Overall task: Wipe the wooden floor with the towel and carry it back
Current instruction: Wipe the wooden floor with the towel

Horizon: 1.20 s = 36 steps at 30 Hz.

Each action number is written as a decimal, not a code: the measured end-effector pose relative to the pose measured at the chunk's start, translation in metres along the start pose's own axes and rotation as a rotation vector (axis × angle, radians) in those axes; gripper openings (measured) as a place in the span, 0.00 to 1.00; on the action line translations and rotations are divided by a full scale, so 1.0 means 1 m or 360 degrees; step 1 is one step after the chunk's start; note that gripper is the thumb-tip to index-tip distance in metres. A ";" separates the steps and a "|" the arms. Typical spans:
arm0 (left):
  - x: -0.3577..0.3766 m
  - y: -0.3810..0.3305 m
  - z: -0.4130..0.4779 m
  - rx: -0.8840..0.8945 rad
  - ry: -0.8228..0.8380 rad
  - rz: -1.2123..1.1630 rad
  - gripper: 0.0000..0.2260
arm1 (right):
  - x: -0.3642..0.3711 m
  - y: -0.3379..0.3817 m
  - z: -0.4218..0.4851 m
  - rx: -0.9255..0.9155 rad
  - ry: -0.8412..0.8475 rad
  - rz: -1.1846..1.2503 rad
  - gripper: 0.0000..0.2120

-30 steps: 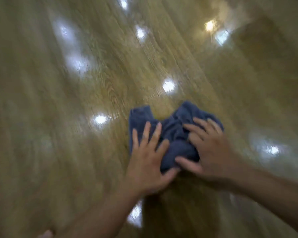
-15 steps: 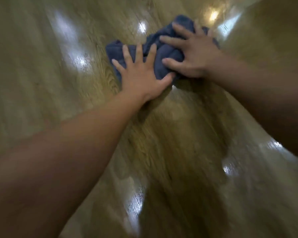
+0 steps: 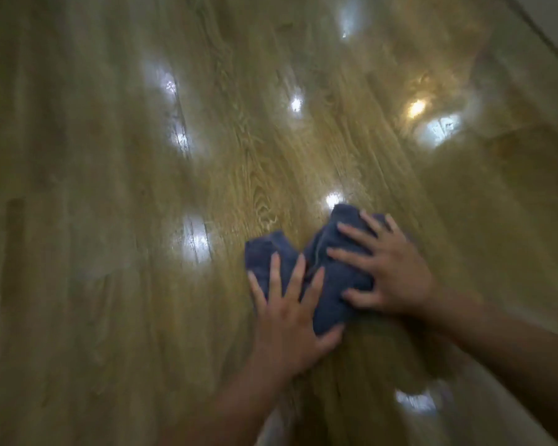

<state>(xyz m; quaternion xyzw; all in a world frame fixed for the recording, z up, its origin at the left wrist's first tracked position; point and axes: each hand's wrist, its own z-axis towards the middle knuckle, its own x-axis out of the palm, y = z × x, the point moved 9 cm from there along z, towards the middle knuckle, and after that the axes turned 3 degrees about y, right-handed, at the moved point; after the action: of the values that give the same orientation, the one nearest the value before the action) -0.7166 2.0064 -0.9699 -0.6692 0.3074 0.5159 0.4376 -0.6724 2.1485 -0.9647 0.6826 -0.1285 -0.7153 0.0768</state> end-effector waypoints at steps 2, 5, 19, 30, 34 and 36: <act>-0.008 0.037 0.062 -0.0166 0.0007 0.0109 0.41 | -0.004 -0.036 0.064 0.0042 -0.0018 -0.0103 0.33; -0.017 0.083 0.129 -0.0416 0.0325 0.0131 0.42 | -0.011 -0.078 0.124 0.0401 0.0262 -0.0102 0.40; -0.018 0.071 0.117 -0.0451 0.0619 0.0007 0.39 | -0.007 -0.069 0.096 0.0522 0.0416 0.0038 0.44; -0.014 0.073 0.120 -0.0511 0.0928 0.0075 0.42 | -0.007 -0.068 0.094 0.0539 0.0388 0.0073 0.41; -0.012 0.073 0.118 -0.0550 0.1075 0.0065 0.44 | -0.004 -0.067 0.093 0.0528 0.0391 0.0082 0.40; -0.011 0.074 0.118 -0.0562 0.1115 0.0061 0.44 | -0.006 -0.067 0.093 0.0536 0.0344 0.0069 0.38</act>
<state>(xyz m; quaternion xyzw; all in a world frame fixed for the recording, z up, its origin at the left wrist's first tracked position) -0.8336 2.0811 -0.9889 -0.8640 0.3571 0.3092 0.1744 -0.7601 2.2217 -0.9752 0.7556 -0.2518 -0.6046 -0.0097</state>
